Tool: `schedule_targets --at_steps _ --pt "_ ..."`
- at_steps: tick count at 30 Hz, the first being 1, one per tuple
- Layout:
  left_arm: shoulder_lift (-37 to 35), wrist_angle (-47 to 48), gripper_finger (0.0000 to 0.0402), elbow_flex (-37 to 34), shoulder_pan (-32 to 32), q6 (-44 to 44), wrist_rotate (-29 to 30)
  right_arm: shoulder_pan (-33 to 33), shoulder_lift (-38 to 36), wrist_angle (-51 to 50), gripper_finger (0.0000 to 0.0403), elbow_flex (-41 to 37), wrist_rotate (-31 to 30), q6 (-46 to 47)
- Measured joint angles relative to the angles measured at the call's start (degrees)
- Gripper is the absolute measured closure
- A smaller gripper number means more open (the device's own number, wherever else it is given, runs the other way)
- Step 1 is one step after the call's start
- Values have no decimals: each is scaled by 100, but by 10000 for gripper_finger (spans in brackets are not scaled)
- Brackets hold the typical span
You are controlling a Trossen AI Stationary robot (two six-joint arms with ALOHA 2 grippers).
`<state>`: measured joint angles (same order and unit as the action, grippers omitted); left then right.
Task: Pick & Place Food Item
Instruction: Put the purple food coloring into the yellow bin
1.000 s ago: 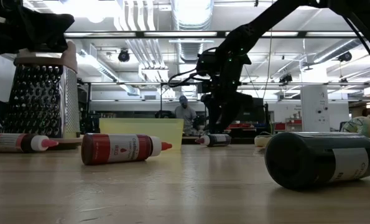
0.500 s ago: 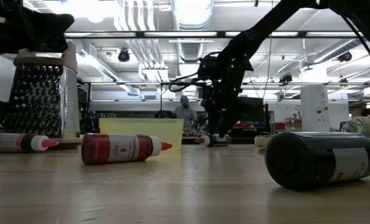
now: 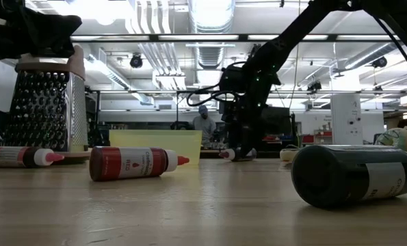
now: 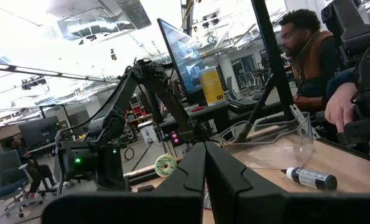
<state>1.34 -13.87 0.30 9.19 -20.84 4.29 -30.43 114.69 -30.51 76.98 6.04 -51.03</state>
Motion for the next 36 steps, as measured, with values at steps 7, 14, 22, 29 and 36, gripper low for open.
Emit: schedule_targets --at_steps 7,14,22,29,36 --pt "0 0 388 0 0 1 1 4 0 10 133 -145 0 150" --pt "0 -2 388 0 -2 2 0 4 -7 93 145 -221 2 153" --pt "0 -2 388 0 0 2 0 4 -7 130 163 -224 0 237" --pt "0 -2 388 0 0 1 1 4 -7 136 187 -224 0 306" --pt "0 -2 388 2 0 0 0 4 -7 134 220 -224 -2 423"
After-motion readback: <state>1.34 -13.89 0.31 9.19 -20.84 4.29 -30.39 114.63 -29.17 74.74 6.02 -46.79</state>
